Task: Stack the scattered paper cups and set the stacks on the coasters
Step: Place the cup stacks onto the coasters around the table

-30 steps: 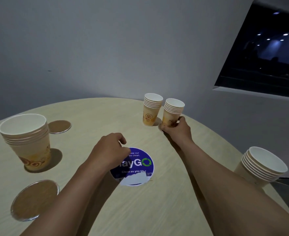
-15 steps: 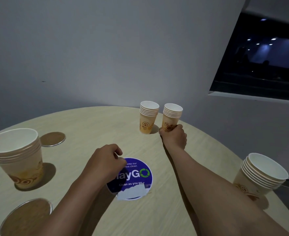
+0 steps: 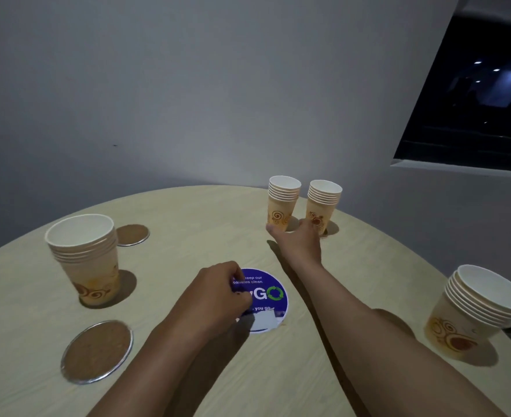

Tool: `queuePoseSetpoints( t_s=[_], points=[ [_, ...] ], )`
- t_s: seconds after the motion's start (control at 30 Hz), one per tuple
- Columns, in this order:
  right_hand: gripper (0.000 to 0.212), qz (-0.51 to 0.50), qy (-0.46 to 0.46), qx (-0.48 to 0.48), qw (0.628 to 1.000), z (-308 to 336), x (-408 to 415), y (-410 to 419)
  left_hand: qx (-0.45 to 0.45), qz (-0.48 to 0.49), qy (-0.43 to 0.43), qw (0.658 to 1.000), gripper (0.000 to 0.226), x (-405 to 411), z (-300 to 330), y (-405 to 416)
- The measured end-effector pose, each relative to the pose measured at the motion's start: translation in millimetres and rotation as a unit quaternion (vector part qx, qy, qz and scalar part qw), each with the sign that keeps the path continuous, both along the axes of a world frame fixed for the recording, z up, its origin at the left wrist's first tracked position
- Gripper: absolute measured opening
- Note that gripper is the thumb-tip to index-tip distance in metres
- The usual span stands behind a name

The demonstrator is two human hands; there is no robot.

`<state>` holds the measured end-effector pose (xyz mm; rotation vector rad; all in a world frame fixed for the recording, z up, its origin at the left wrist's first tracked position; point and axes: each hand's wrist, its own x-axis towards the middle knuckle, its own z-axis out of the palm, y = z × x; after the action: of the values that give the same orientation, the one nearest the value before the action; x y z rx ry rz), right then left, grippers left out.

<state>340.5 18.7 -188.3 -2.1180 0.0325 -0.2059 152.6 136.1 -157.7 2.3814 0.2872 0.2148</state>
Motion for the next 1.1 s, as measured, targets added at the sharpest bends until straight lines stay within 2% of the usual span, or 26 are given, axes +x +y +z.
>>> queuePoseSetpoints(
  t_s=[0.13, 0.2, 0.33, 0.4, 0.5, 0.6, 0.67, 0.83, 1.1],
  points=[
    [0.07, -0.005, 0.005, -0.024, 1.0, 2.6, 13.1, 14.4, 0.019, 0.003, -0.087, 0.996, 0.005, -38.9, -1.2, 3.0],
    [0.069, -0.013, 0.007, -0.034, 0.999, 4.3, 20.1, 20.1, 0.027, -0.001, -0.099, 0.995, 0.001, -58.2, -3.0, 12.0],
    [0.06, -0.005, -0.002, -0.04, 0.999, 7.6, 22.6, 34.4, 0.035, 0.016, -0.087, 0.996, 0.008, -79.7, -9.1, 24.1],
    [0.062, 0.049, -0.006, -0.011, 0.999, 7.8, 15.1, 53.3, 0.042, 0.016, -0.075, 0.996, 0.011, -80.8, -10.2, 24.0],
    [0.061, 0.185, -0.002, 0.038, 0.982, 12.8, -7.4, 102.7, 0.072, -0.003, -0.063, 0.995, 0.016, -80.4, -11.1, 24.0],
    [0.058, 0.297, 0.003, 0.028, 0.954, 18.1, -35.1, 157.3, 0.09, -0.029, -0.046, 0.994, 0.017, -83.1, -12.0, 23.9],
    [0.06, 0.33, -0.001, 0.022, 0.944, 15.7, -48.4, 185.3, 0.104, -0.037, -0.055, 0.992, 0.018, -84.9, -12.9, 24.0],
    [0.069, 0.353, 0.005, 0.024, 0.935, 7.4, -61.4, 219.3, 0.092, -0.053, -0.081, 0.991, 0.02, -83.9, -15.2, 27.8],
    [0.07, 0.318, -0.047, -0.078, 0.944, -0.1, -56.2, 231.4, 0.092, -0.062, -0.074, 0.991, 0.021, -82.8, -16.7, 31.0]
  ],
)
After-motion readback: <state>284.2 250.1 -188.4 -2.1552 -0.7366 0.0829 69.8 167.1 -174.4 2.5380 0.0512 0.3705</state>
